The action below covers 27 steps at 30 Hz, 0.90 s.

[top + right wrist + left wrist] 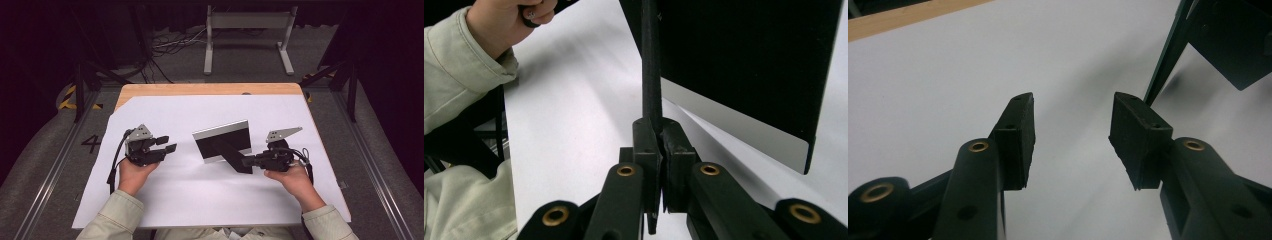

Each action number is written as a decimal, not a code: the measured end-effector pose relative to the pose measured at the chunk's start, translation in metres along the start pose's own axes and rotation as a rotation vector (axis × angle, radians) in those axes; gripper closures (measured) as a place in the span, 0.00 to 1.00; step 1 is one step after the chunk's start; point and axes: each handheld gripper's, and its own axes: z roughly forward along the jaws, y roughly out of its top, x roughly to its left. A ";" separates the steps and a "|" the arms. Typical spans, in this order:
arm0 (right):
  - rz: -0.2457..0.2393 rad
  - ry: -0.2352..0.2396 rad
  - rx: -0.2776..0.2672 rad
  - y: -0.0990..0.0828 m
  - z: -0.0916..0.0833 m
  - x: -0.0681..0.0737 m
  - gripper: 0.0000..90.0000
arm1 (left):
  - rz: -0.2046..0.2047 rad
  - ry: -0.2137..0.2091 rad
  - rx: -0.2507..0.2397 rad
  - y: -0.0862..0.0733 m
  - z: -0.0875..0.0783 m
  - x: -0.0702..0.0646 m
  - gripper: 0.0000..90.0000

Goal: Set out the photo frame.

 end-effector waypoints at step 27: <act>0.004 -0.018 0.134 -0.019 0.003 0.005 0.95 | 0.042 -0.050 0.051 0.002 0.016 -0.008 0.66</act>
